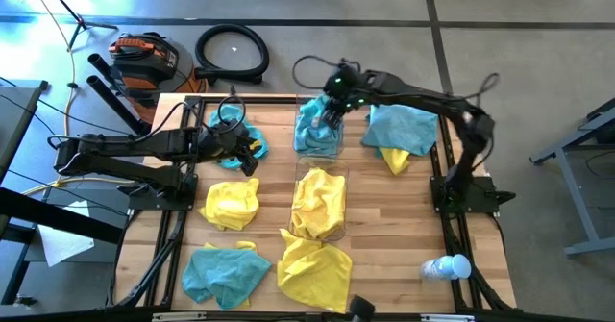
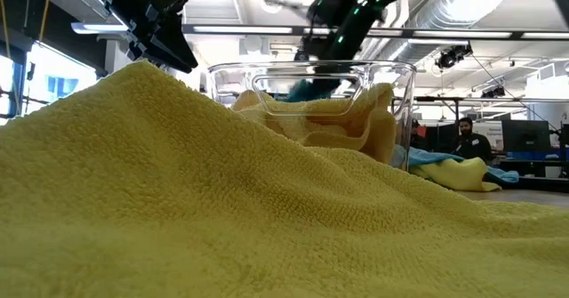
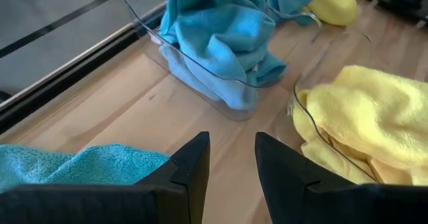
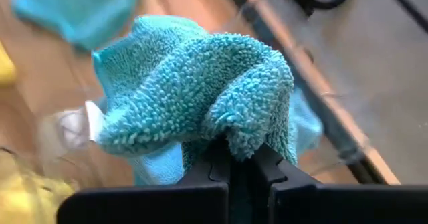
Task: Sort microfiber towel by color & place in baskets
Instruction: Put the blue towel into the top transparent bin
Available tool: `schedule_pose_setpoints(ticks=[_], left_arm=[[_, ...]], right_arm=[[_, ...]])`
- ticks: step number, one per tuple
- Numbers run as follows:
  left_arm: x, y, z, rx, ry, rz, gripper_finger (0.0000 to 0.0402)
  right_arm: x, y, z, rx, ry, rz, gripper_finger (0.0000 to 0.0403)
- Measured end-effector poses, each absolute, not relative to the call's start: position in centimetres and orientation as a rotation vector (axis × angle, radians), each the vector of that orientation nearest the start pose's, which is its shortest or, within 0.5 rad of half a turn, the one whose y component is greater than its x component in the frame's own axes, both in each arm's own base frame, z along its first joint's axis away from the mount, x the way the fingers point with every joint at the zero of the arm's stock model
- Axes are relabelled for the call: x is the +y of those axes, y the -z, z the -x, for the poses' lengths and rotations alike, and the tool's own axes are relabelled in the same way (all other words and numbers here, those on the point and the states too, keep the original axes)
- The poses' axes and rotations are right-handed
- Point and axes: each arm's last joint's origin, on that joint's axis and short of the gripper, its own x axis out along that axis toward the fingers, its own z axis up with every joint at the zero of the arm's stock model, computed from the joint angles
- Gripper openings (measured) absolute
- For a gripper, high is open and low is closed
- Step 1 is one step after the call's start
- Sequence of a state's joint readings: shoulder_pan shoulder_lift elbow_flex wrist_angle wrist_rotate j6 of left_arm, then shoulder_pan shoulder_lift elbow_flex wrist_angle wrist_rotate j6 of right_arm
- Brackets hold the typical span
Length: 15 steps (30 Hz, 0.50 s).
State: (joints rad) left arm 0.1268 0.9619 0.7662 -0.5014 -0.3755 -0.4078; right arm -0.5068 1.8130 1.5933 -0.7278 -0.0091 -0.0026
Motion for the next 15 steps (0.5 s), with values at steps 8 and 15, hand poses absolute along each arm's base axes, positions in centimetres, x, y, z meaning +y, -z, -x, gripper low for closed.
schedule_pose_setpoints(ticks=[8, 15], left_arm=[[3.6, -27.1, -19.0, 0.565, -0.679, 0.308, 0.0110], [3.6, -27.1, -19.0, 0.557, -0.688, 0.332, 0.0110]], right_arm=[[-21.3, -21.7, -38.5, 1.090, 0.403, -0.207, 0.0020], [-22.4, -18.2, -40.4, 1.149, 0.416, -0.233, 0.0098]])
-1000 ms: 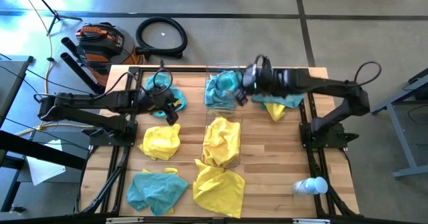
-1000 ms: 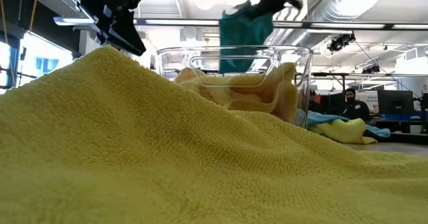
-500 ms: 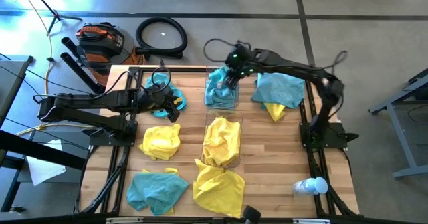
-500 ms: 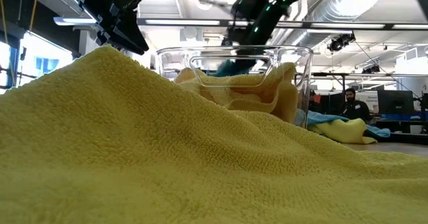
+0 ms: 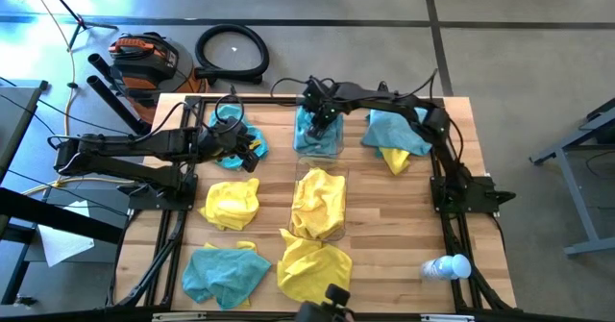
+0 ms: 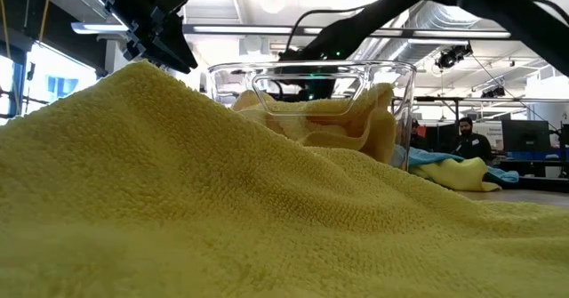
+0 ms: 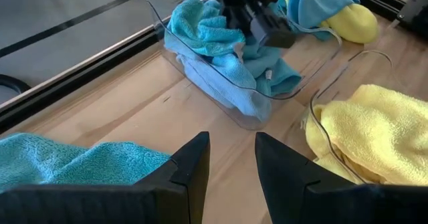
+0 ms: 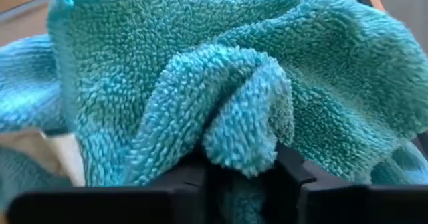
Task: Sort microfiber towel by color & place in baskets
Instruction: Put the blue towel into the top transparent bin
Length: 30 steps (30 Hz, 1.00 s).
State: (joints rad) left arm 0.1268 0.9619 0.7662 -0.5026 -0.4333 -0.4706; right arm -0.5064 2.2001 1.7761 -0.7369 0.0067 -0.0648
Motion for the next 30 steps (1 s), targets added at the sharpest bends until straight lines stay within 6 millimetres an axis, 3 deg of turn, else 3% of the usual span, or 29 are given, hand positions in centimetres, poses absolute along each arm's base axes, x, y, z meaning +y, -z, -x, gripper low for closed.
schedule_pose_setpoints(ticks=[4, 7, 16, 20, 22, 25, 30], left_arm=[[3.6, -27.1, -19.0, 0.557, -0.689, 0.331, 0.0110], [3.6, -27.1, -19.0, 0.557, -0.689, 0.331, 0.0110], [3.6, -27.1, -19.0, 0.556, -0.691, 0.336, 0.0110], [3.7, -27.0, -19.0, 0.552, -0.697, 0.355, 0.0110], [3.7, -27.0, -19.0, 0.551, -0.697, 0.356, 0.0110], [3.6, -27.0, -19.0, 0.548, -0.700, 0.367, 0.0110], [3.6, -27.0, -19.0, 0.545, -0.703, 0.378, 0.0110]], right_arm=[[-22.5, -18.0, -40.6, 1.165, 0.407, -0.241, 0.0145], [-22.4, -19.2, -40.5, 1.204, 0.379, -0.231, 0.0169], [-22.6, -28.4, -40.1, 1.173, 0.375, -0.206, 0.0181], [-22.6, -30.7, -40.1, 1.110, 0.374, -0.168, 0.0181], [-22.7, -30.5, -40.3, 1.097, 0.377, -0.165, 0.0181], [-22.8, -28.5, -40.6, 1.121, 0.373, -0.172, 0.0181], [-22.9, -22.0, -40.8, 1.166, 0.374, -0.201, 0.0181]])
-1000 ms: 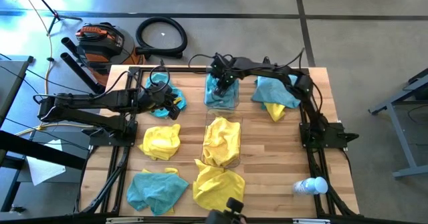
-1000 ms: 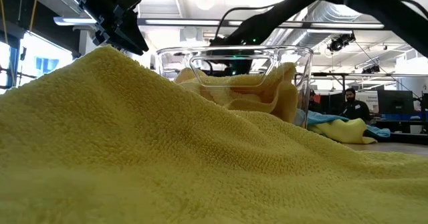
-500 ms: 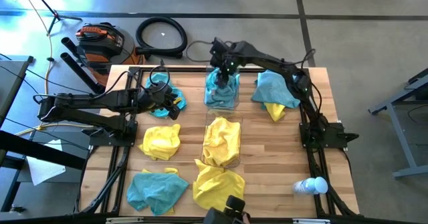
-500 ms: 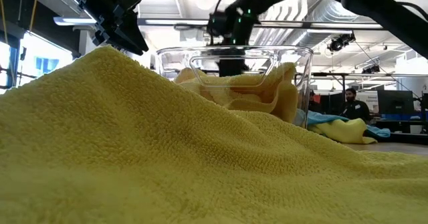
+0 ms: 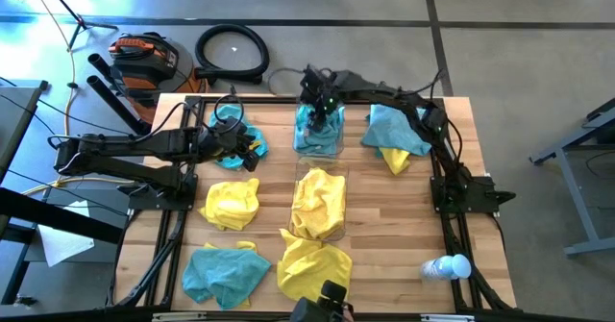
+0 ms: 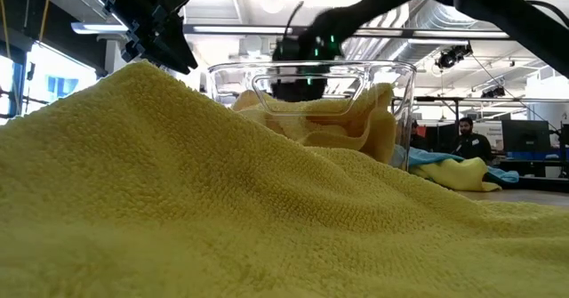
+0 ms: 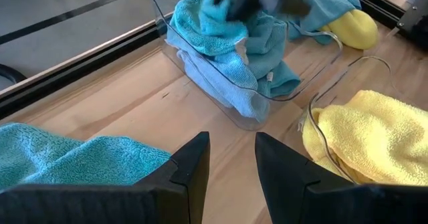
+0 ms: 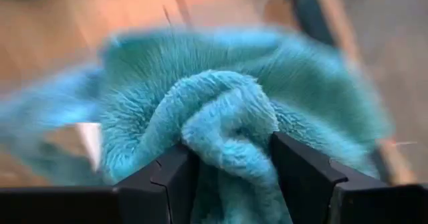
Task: Sort microfiber towel by color & place in baskets
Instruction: Put the blue towel into the top transparent bin, then put the yellow towel into the bottom transparent bin
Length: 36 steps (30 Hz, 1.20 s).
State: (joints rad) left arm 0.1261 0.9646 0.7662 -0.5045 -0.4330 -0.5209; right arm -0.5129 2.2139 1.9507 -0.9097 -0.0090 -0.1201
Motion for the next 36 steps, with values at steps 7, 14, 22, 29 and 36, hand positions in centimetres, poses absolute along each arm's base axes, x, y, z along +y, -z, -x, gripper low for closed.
schedule_pose_setpoints(ticks=[7, 14, 22, 29, 36], left_arm=[[3.6, -27.0, -19.0, 0.545, -0.703, 0.378, 0.0110], [3.6, -27.0, -19.0, 0.545, -0.703, 0.377, 0.0110], [3.6, -26.8, -18.8, 0.575, -0.708, 0.370, 0.0110], [3.6, -26.5, -18.6, 0.637, -0.691, 0.312, 0.0110], [3.3, -26.0, -18.2, 0.726, -0.636, 0.308, 0.0110]], right_arm=[[-22.2, -16.1, -39.7, 1.181, 0.381, -0.214, 0.0181], [-22.2, -17.5, -39.7, 1.219, 0.362, -0.228, 0.0181], [-22.5, -24.7, -40.3, 1.170, 0.380, -0.240, 0.0181], [-21.6, -29.7, -39.4, 1.191, 0.413, -0.307, 0.0181], [-18.5, -33.3, -37.8, 1.199, 0.477, -0.370, 0.0181]])
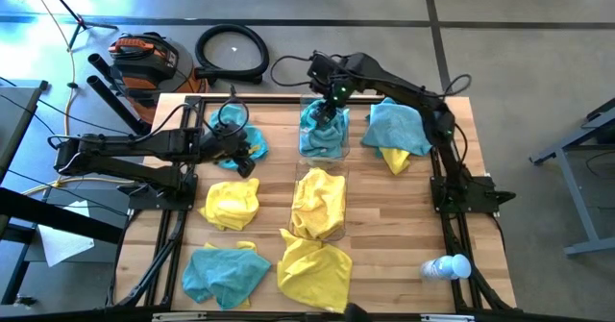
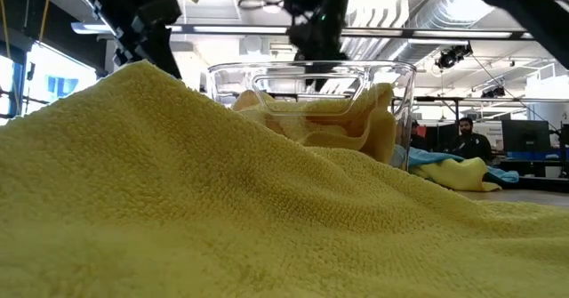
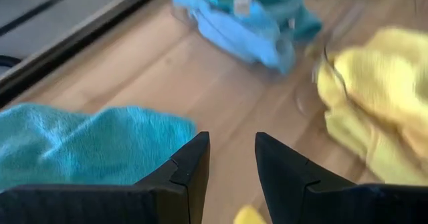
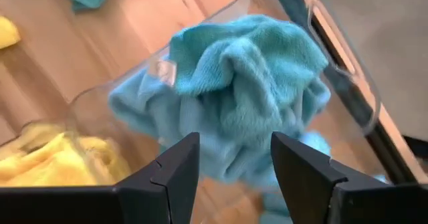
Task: Sort microfiber towel by color & place in baskets
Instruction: Put the yellow towel into the bottom transparent bin
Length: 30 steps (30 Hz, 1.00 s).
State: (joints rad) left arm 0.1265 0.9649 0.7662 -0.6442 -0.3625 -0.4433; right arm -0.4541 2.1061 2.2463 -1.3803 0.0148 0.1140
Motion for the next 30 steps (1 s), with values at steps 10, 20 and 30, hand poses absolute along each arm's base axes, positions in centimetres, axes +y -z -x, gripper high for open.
schedule_pose_setpoints(ticks=[10, 20, 30], left_arm=[[2.9, -25.0, -17.1, 0.908, -0.561, 0.334, 0.0110], [1.7, -22.9, -16.8, 1.196, -0.494, 0.430, 0.0110], [-0.8, -19.8, -19.1, 1.385, -0.511, 0.399, 0.0110]], right_arm=[[-8.7, -35.7, -31.2, 1.031, 0.699, -0.436, 0.0181], [3.2, -32.3, -24.9, 0.738, 0.762, -0.772, 0.0181], [10.5, -30.0, -21.7, 0.622, 0.737, -0.819, 0.0181]])
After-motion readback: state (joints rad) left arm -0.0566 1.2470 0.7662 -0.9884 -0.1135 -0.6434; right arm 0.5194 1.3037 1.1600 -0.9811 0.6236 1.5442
